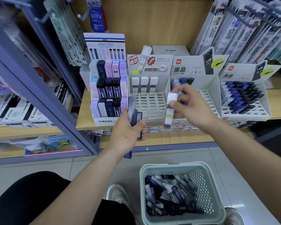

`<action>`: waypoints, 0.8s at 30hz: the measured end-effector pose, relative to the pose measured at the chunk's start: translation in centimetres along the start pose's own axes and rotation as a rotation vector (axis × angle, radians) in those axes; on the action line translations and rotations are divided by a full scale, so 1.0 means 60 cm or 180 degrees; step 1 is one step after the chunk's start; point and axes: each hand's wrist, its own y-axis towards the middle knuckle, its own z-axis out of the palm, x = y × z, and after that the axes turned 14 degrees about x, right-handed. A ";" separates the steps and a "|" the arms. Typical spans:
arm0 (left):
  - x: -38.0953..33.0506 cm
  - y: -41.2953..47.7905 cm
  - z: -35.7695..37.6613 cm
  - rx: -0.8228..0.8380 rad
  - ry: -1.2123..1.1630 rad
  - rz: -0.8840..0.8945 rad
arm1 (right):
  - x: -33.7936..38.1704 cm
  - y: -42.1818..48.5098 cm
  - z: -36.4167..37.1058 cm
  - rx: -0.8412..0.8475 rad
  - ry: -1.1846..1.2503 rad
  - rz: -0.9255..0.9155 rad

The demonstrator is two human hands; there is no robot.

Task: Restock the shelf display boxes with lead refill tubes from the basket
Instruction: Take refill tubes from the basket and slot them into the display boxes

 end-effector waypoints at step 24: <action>0.013 0.010 -0.004 -0.0019 -0.0029 -0.0096 | 0.010 0.136 -0.053 -0.0613 -0.1978 -0.0352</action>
